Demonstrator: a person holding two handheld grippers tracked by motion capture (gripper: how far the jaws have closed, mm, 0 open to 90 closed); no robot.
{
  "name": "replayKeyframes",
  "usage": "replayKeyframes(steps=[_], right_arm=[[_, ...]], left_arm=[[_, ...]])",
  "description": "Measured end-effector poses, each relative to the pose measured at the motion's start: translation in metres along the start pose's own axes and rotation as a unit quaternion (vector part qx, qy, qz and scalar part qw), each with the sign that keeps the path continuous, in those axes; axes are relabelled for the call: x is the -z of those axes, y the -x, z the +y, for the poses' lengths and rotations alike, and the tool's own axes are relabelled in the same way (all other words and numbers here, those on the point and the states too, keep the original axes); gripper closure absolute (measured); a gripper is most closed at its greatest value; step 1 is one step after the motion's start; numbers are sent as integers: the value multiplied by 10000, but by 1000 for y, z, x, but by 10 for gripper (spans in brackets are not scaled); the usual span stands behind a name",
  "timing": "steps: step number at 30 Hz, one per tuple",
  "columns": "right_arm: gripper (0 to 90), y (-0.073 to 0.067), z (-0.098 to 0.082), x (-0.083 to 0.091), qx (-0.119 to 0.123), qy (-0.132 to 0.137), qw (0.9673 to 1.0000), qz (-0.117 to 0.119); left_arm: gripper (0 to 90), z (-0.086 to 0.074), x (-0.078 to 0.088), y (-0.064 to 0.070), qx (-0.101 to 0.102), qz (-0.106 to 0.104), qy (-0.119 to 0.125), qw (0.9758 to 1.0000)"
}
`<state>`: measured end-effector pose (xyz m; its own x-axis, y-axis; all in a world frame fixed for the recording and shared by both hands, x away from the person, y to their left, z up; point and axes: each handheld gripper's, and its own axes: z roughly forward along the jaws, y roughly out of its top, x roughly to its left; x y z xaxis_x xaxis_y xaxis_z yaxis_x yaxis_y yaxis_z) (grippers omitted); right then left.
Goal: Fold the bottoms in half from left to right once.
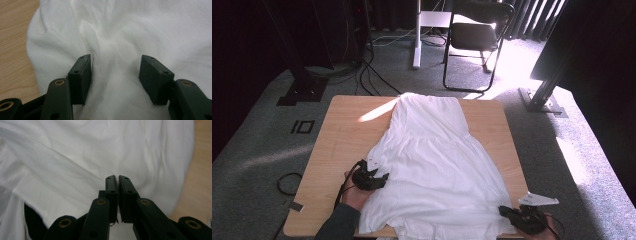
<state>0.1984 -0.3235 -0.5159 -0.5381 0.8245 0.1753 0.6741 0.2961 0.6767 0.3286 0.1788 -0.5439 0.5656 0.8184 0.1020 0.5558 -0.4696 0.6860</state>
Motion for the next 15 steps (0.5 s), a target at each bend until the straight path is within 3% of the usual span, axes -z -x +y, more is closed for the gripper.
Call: replayKeyframes(steps=[2, 4, 7, 9, 12, 15], right_arm=[[816, 2, -14, 10, -22, -133, 9999, 29], [732, 5, -24, 18, -17, -202, 9998, -31], [594, 15, -28, 29, -226, 286, 9992, -178], [562, 19, -22, 30, -335, 645, 9970, -255], [533, 15, -8, 14, -241, 894, 9956, -125], [527, 7, 6, -14, -109, 835, 9962, -197]], left_arm=[[441, 0, 0, 0, 6, -6, -4, 10000], [440, 1, 0, 0, -8, -8, -14, 10000], [439, 2, 1, 0, 9, -7, 23, 10000], [438, 3, 2, 1, -23, -22, 29, 10000], [435, 4, 2, 4, -47, -32, 51, 10000], [434, 4, 2, 7, -67, -11, 18, 10000]])
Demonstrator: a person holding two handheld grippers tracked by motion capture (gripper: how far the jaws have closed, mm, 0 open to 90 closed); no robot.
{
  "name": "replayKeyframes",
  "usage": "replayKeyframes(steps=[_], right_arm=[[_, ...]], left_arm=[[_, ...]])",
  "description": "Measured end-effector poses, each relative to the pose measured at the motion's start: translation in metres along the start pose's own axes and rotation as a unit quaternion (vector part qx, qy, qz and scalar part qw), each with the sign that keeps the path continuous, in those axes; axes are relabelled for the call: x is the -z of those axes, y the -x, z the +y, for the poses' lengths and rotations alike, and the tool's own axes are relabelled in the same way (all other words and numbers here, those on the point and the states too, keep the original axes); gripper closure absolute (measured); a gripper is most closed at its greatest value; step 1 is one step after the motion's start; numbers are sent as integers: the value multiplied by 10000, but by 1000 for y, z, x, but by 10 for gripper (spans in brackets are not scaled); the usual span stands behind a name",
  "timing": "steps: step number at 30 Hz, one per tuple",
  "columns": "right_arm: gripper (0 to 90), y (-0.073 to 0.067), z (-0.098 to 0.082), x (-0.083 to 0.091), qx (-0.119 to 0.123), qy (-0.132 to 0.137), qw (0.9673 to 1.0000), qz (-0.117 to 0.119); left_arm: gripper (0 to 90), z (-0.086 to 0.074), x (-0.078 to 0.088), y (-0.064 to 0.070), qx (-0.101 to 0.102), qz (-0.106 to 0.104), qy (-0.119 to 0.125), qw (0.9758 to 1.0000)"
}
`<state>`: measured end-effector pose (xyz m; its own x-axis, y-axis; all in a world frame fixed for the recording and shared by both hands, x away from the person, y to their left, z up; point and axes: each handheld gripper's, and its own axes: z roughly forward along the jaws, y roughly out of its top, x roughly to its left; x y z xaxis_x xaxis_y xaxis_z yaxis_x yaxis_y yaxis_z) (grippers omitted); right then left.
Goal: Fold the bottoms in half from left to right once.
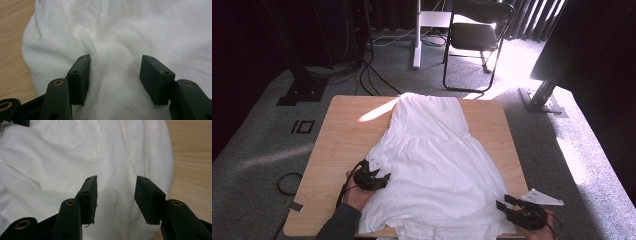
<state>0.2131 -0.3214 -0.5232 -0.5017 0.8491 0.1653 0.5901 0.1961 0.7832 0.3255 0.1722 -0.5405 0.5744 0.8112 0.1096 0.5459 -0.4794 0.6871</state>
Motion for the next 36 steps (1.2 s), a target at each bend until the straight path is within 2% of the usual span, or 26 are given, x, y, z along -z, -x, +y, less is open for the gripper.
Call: replayKeyframes(steps=[3, 6, 9, 13, 15, 17, 20, 22, 24, 26, 28, 30, 34, 36], right_arm=[[536, -5, 2, -27, -16, -165, 9998, -107], [504, -8, -3, -45, 72, -416, 9986, -315], [468, -12, -8, -50, 387, -701, 9955, -499], [428, -19, -15, -37, 630, -887, 9924, -580], [418, -20, -23, -28, 627, -952, 9919, -559], [417, -18, -31, -16, 571, -892, 9934, -440], [427, -10, -32, 0, 292, -434, 9980, -364], [440, -3, -24, 5, 126, -114, 9993, -328], [456, 4, -9, 1, 146, 95, 9991, -398], [495, 12, 9, -9, 186, 230, 9982, -512], [519, 20, 30, -26, 217, 334, 9979, -520], [538, 29, 52, -47, 250, 346, 9980, -468], [547, 42, 93, -93, 259, 209, 9985, -436], [547, 45, 109, -115, 256, 128, 9988, -401]], left_arm=[[426, -2, 4, 8, 8, -23, 38, 10000], [418, -7, 9, 16, -41, -66, 98, 9999], [416, -13, 16, 23, 30, -109, 165, 9998], [408, -21, 26, 32, -54, -128, 212, 9997], [408, -25, 32, 35, -75, -176, 216, 9996], [407, -27, 39, 36, -93, -201, 315, 9993], [408, -25, 50, 32, -36, -157, 589, 9981], [408, -18, 50, 26, -64, -98, 646, 9978], [407, -10, 45, 17, -69, 84, 651, 9978], [406, 1, 38, 4, -25, 217, 638, 9977], [407, 12, 29, -12, 33, 374, 636, 9973], [406, 21, 19, -28, 212, 442, 622, 9969], [405, 35, -1, -56, 698, 405, 603, 9949], [401, 37, -13, -66, 857, 364, 465, 9946]])
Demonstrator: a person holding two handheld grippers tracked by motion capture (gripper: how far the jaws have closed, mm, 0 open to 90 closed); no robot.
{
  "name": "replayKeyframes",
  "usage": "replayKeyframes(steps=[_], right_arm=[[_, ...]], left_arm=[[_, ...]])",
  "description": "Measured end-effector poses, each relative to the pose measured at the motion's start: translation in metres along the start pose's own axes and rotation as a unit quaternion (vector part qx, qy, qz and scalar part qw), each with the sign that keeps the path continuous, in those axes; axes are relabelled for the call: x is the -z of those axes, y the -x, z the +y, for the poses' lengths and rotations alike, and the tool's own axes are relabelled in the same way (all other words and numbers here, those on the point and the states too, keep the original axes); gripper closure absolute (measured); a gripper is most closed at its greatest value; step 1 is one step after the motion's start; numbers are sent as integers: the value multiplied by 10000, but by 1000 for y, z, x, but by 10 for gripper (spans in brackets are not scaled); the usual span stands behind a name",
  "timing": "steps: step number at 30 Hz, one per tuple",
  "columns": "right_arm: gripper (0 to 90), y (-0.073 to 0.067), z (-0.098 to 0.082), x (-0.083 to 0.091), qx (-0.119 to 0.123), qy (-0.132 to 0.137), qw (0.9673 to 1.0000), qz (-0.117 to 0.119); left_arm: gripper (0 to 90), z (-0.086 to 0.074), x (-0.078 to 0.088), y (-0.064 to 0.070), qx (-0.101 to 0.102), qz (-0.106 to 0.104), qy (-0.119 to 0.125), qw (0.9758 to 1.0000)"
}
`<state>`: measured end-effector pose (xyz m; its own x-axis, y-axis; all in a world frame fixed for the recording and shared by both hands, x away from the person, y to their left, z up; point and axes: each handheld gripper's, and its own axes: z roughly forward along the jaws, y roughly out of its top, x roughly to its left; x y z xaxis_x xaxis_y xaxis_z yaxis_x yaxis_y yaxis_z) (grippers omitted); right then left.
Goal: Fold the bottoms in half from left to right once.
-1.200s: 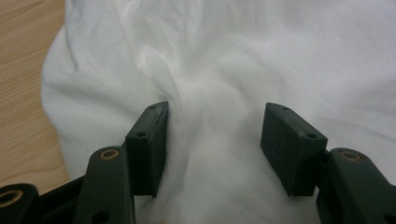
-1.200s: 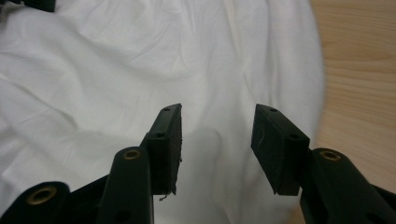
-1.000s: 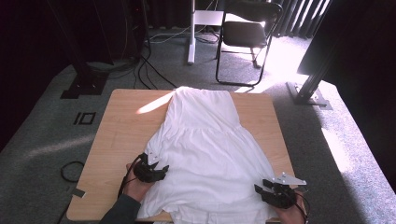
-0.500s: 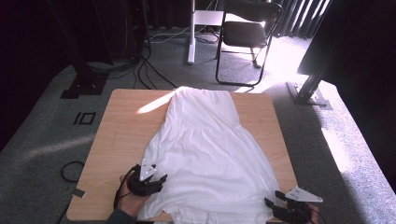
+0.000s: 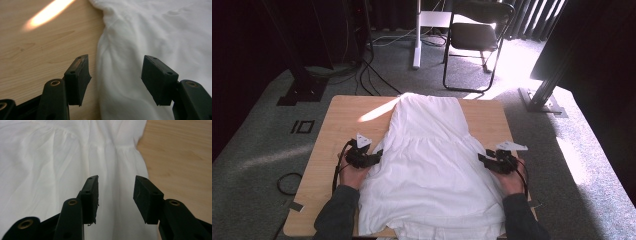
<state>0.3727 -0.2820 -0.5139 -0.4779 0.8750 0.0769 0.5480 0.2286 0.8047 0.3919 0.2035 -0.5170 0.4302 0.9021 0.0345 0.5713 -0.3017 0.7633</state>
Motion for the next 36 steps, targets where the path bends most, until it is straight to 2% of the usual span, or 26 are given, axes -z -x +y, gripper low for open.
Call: replayKeyframes(steps=[1, 2, 3, 5, 6, 8, 9, 10, 11, 12, 13, 14, 15, 16, 17, 18, 20, 22, 24, 27, 28, 29, 31, 33, 36], right_arm=[[546, 1, 7, -10, -9, -41, 10000, 11], [545, 2, 12, -20, -63, -51, 10000, 46], [541, 3, 17, -29, -129, -85, 9998, 87], [524, 4, 24, -46, -212, -198, 9995, 133], [518, 4, 26, -55, -257, -282, 9991, 178], [531, 4, 27, -69, -305, -447, 9983, 227], [610, 2, 27, -75, -248, -604, 9977, 154], [747, 1, 27, -78, -198, -721, 9972, 100], [843, 1, 26, -80, -188, -785, 9967, 77], [893, 0, 27, -78, -142, -807, 9966, -78], [895, 0, 29, -73, -106, -705, 9972, -228], [897, 1, 31, -66, -86, -509, 9980, -356], [897, 3, 34, -56, -85, -313, 9981, -528], [897, 6, 37, -48, -48, -154, 9970, -760], [897, 9, 38, -42, 1, -92, 9953, -962], [896, 14, 37, -41, -38, -119, 9946, -1031], [892, 24, 29, -46, -197, -318, 9948, -949], [887, 27, 19, -56, -197, -514, 9933, -1013], [861, 27, 11, -65, -217, -586, 9919, -1106], [665, 30, 5, -71, -431, -583, 9912, -1111], [599, 32, 5, -71, -436, -562, 9913, -1112], [558, 33, 5, -71, -498, -566, 9908, -1126], [537, 38, 4, -70, -674, -560, 9914, -968], [631, 38, 3, -68, -638, -589, 9916, -959], [859, 31, 2, -64, -539, -676, 9926, -858]], left_arm=[[401, 0, 0, 0, 0, 0, 0, 10000], [401, 0, -12, -7, 189, -81, -172, 9996], [401, -2, -17, -9, 274, -125, -247, 9992], [409, -5, -27, -9, 340, -288, -416, 9981], [416, -7, -31, -8, 309, -304, -503, 9978], [433, -9, -34, -7, 334, -376, -463, 9977], [466, -9, -33, -7, 339, -454, -472, 9973], [595, -8, -33, -6, 284, -557, -519, 9967], [722, -8, -32, -5, 204, -586, -583, 9964], [816, -7, -30, -4, 143, -607, -569, 9964], [865, -7, -27, -4, 137, -544, -539, 9970], [876, -7, -27, -4, 137, -544, -539, 9970], [881, -7, -20, -6, 192, -463, -435, 9978], [883, -8, -16, -6, 210, -393, -402, 9982], [884, -9, -12, -7, 221, -322, -361, 9986], [884, -10, -10, -7, 248, -283, -330, 9987], [884, -12, -7, -6, 200, -134, -320, 9992], [884, -13, -7, -4, 159, -45, -326, 9993], [883, -14, -10, -3, 179, -50, -404, 9990], [874, -15, -12, -6, 145, -122, -378, 9991], [870, -15, -13, -7, 164, -141, -365, 9991], [866, -15, -13, -8, 184, -137, -361, 9991], [859, -17, -16, -9, 183, -138, -404, 9989], [869, -19, -19, -8, 133, -167, -480, 9986], [880, -22, -16, -10, 127, -258, -504, 9983]])
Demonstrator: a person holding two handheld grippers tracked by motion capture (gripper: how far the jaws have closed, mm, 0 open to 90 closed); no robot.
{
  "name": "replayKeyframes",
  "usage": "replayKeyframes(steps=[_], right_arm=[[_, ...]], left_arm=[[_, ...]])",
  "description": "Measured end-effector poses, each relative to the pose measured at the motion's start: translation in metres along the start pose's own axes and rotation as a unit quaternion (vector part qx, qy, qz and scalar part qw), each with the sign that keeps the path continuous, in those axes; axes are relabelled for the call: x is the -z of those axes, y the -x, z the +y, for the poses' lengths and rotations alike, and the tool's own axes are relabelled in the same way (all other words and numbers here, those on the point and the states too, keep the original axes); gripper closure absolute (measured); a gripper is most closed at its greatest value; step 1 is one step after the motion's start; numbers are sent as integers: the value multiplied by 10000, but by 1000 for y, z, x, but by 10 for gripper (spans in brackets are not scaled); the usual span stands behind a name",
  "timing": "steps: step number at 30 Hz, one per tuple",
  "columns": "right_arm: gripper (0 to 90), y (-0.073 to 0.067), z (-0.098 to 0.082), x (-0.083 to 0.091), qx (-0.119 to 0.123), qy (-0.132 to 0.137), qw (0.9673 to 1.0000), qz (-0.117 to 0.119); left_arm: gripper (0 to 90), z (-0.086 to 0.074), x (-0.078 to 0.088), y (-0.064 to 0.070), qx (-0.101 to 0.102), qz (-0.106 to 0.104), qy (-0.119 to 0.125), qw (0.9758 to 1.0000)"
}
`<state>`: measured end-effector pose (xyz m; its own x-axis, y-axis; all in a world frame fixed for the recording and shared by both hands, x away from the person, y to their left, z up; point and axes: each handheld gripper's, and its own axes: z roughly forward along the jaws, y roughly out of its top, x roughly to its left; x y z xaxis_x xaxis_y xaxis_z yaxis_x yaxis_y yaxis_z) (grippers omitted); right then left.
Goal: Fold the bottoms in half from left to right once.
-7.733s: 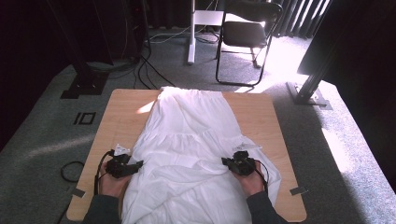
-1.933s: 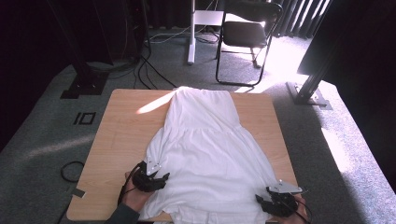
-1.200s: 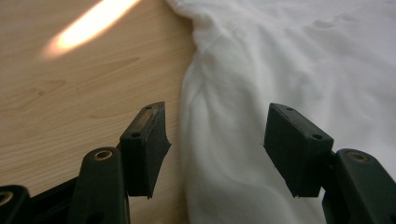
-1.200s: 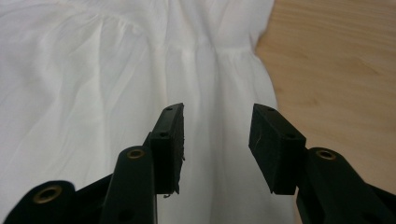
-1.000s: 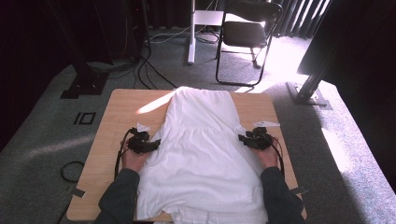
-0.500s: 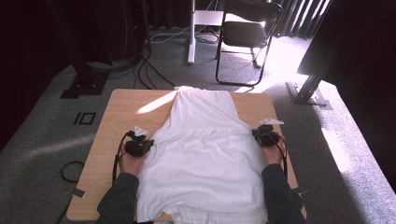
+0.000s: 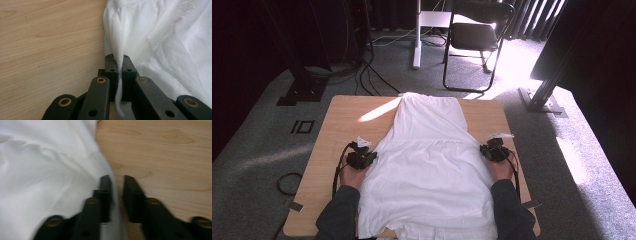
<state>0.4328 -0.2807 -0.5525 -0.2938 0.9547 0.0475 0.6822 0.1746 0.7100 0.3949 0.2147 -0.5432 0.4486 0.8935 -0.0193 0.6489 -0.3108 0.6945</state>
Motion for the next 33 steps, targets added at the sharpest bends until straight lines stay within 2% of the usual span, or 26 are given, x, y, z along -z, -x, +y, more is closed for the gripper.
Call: replayKeyframes(steps=[1, 4, 7, 11, 12, 13, 14, 15, 16, 17, 19, 20, 21, 22, 23, 25, 26, 28, 31, 32, 33], right_arm=[[887, -3, -2, 2, 22, -21, 10000, 12], [893, -11, -11, 10, -4, -21, 9999, 112], [894, -19, -26, 24, 77, -34, 9997, 208], [894, -33, -52, 48, 197, -37, 9992, 359], [894, -36, -59, 54, 154, -23, 9991, 400], [894, -36, -59, 54, 154, -23, 9991, 400], [893, -40, -73, 65, 175, 10, 9988, 458], [893, -40, -73, 65, 175, 10, 9988, 458], [893, -41, -78, 70, 140, -5, 9987, 500], [892, -41, -88, 80, -28, -29, 9982, 595], [891, -42, -96, 87, -108, -47, 9977, 664], [883, -43, -98, 89, -107, -75, 9978, 655], [820, -43, -98, 90, -73, -63, 9979, 646], [722, -43, -97, 90, -16, -25, 9979, 641], [652, -43, -94, 90, -7, 40, 9977, 673], [575, -43, -86, 91, -28, 255, 9968, 757], [546, -45, -78, 91, 36, 386, 9961, 789], [525, -51, -61, 90, 200, 553, 9946, 860], [525, -65, -29, 75, 505, 644, 9916, 1004], [527, -70, -20, 67, 588, 625, 9906, 1067], [527, -70, -20, 67, 588, 625, 9906, 1067]], left_arm=[[882, -2, 2, -1, -18, -20, -3, 10000], [883, -11, 11, -4, -35, -62, -6, 10000], [882, -25, 27, -3, -62, -132, -45, 9999], [881, -51, 54, 7, -195, -171, -27, 9997], [880, -58, 60, 11, -248, -174, -21, 9995], [880, -58, 60, 11, -248, -174, -21, 9995], [879, -72, 70, 17, -226, -229, 12, 9995], [878, -72, 70, 17, -226, -229, 12, 9995], [878, -72, 70, 17, -226, -229, 12, 9995], [877, -90, 79, 21, -110, -410, 34, 9991], [847, -93, 85, 21, -120, -495, 138, 9986], [773, -92, 88, 21, -114, -420, 271, 9987], [686, -90, 90, 20, -100, -367, 360, 9986], [636, -84, 93, 17, -35, -378, 501, 9980], [596, -79, 96, 15, -2, -378, 601, 9975], [534, -66, 97, 14, -30, -295, 731, 9969], [514, -58, 96, 13, -46, -264, 763, 9967], [505, -41, 89, 13, -111, -229, 820, 9963], [484, -14, 65, 15, -215, -305, 685, 9970], [484, -14, 65, 15, -215, -305, 685, 9970], [484, -9, 58, 16, -202, -319, 636, 9973]])
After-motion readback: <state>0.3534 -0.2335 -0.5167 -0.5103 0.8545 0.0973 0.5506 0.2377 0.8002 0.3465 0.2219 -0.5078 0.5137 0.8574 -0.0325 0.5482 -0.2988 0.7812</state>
